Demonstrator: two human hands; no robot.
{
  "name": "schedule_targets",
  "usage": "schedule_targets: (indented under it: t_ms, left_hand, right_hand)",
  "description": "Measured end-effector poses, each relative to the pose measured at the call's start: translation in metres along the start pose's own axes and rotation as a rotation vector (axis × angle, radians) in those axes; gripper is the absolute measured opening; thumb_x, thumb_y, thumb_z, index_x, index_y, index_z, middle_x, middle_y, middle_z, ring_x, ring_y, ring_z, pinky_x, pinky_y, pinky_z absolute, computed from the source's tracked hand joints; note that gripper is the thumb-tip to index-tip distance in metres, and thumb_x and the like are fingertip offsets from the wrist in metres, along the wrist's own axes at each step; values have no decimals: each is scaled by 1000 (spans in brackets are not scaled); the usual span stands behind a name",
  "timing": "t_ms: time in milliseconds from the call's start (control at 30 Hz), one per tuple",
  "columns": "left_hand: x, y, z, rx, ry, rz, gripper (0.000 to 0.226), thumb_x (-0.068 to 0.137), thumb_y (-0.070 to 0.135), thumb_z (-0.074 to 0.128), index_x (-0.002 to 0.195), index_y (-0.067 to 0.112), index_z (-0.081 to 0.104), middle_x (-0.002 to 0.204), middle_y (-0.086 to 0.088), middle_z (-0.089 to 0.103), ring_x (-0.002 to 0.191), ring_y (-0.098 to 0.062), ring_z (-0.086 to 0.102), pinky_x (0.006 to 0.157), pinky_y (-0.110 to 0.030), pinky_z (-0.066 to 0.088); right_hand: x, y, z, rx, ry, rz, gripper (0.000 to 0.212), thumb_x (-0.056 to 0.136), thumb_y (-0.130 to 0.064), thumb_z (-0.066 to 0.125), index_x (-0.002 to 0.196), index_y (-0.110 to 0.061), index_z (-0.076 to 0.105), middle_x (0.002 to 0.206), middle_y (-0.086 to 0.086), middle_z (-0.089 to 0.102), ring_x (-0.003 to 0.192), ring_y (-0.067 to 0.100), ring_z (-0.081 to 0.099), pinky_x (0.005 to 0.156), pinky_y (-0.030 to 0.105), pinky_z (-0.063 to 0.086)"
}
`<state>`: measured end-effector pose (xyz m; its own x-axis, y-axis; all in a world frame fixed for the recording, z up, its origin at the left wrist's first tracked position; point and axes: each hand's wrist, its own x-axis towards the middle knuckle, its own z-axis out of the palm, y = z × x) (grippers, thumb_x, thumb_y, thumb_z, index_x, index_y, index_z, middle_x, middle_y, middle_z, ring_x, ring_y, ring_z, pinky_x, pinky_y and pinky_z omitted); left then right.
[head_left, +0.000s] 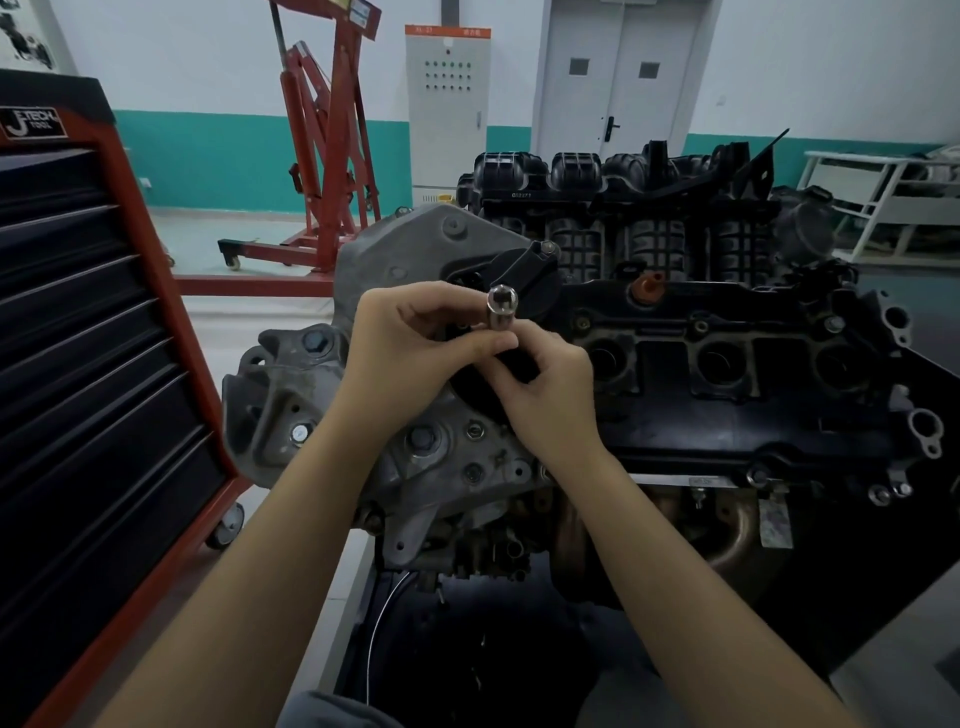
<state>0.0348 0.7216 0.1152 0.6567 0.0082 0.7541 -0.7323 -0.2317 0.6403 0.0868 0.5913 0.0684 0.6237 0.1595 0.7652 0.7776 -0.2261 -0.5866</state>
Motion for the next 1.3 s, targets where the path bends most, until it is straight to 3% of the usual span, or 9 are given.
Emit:
schedule_targets:
  t_ms: [67, 167, 333, 533, 733, 933, 1100, 1200, 1300]
  left_hand:
    - [0, -1, -1, -37, -9, 0, 30, 73, -6, 75, 101, -1, 69, 92, -12, 72, 85, -20, 72, 81, -29, 57]
    - [0, -2, -1, -41, -65, -11, 30, 75, -8, 73, 104, 0, 68, 94, -14, 72, 89, -22, 71, 84, -34, 56]
    - [0, -4, -1, 111, -7, 16, 23, 66, 8, 86, 84, 5, 73, 84, -8, 72, 80, -21, 70, 77, -35, 57]
    - [0, 0, -1, -38, -9, -24, 28, 71, -4, 77, 97, 6, 70, 88, -1, 74, 84, -17, 72, 79, -27, 56]
    - [0, -1, 0, 89, -39, -6, 24, 68, 6, 83, 89, 7, 72, 86, -10, 73, 82, -23, 71, 78, -35, 57]
    - [0, -1, -1, 6, -40, -8, 29, 73, -4, 77, 99, 7, 70, 91, -2, 73, 85, -16, 72, 79, -26, 56]
    - [0, -2, 0, 123, -70, 22, 25, 68, 5, 84, 90, 2, 72, 88, -11, 71, 83, -23, 69, 79, -35, 57]
    - [0, -2, -1, 73, -27, 11, 24, 67, 5, 83, 87, 6, 72, 84, -8, 72, 80, -21, 71, 76, -34, 57]
    - [0, -3, -1, -19, -34, 11, 30, 72, -5, 77, 99, 5, 69, 90, -8, 72, 85, -18, 72, 80, -29, 56]
  right_hand:
    - [0, 1, 0, -40, -41, -30, 28, 89, -11, 64, 116, -5, 67, 110, 6, 71, 106, 23, 62, 92, 42, 49]
    - [0, 1, -1, -12, 0, -24, 26, 88, -10, 63, 113, -4, 69, 103, 7, 72, 98, 23, 65, 87, 40, 51]
    - [-2, -3, -1, 40, 35, 18, 18, 83, -11, 71, 101, -9, 72, 93, -8, 69, 91, 17, 65, 83, 36, 52]
    - [0, -1, -1, -34, -61, -18, 32, 91, -12, 61, 123, -6, 64, 112, 7, 70, 106, 24, 61, 93, 39, 48]
    - [-2, -2, -2, 39, 26, 19, 16, 85, -11, 70, 101, -9, 71, 94, -1, 72, 93, 18, 65, 83, 42, 52]
    - [-1, -1, -1, -40, -69, 8, 34, 91, -15, 60, 124, -8, 64, 109, 5, 71, 104, 22, 61, 90, 33, 47]
    - [-2, -3, -3, 4, 18, 19, 14, 84, -10, 70, 98, -8, 73, 92, 0, 73, 91, 18, 64, 80, 32, 50]
    - [-1, -4, -2, -4, -17, 33, 21, 86, -13, 69, 107, -11, 71, 100, -1, 72, 98, 17, 62, 86, 34, 50]
    - [-1, -2, -1, -28, -70, 12, 30, 91, -15, 62, 120, -8, 66, 109, 6, 71, 106, 22, 61, 91, 34, 48]
